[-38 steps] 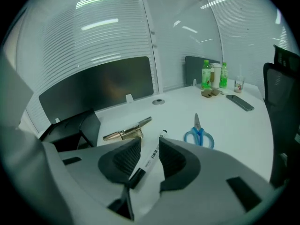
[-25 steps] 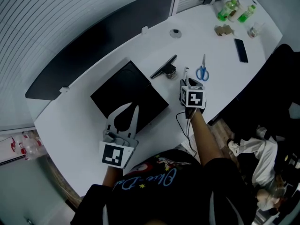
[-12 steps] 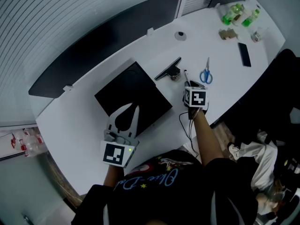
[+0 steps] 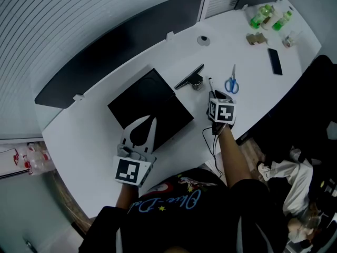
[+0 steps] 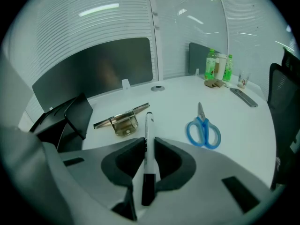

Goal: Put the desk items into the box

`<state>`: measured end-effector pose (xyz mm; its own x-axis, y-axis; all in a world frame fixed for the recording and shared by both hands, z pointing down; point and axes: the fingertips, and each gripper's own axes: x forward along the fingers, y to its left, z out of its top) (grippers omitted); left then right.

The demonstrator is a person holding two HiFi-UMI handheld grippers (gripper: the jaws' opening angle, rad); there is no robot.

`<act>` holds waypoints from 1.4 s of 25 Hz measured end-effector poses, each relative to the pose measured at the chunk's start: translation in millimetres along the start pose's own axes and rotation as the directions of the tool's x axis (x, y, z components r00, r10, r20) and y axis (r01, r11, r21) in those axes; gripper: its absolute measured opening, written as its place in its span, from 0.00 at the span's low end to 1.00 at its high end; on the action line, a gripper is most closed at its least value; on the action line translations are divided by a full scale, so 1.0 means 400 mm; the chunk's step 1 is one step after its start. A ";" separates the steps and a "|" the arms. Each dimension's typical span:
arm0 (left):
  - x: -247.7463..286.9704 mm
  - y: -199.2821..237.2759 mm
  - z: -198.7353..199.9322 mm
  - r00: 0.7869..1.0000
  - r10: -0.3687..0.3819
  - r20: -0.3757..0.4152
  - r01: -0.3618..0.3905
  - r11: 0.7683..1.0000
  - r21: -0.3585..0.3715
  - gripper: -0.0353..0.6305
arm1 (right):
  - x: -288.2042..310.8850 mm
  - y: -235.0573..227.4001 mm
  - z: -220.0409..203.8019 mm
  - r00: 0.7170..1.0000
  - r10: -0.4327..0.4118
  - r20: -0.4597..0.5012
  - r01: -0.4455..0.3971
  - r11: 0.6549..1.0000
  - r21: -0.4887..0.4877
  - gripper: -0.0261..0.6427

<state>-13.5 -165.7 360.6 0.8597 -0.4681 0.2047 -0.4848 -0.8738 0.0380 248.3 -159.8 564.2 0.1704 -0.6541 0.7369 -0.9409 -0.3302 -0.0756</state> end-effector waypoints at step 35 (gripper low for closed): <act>-0.066 -0.076 0.037 0.999 -0.026 0.045 0.025 0.999 0.024 0.07 | -0.323 0.040 0.172 0.932 0.084 0.353 -0.105 0.994 0.041 0.15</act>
<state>-19.0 -129.0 339.5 0.8782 -0.4509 0.1597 -0.4594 -0.8880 0.0193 231.5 -127.3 421.6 0.1828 -0.8776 0.4431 -0.9409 -0.2869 -0.1802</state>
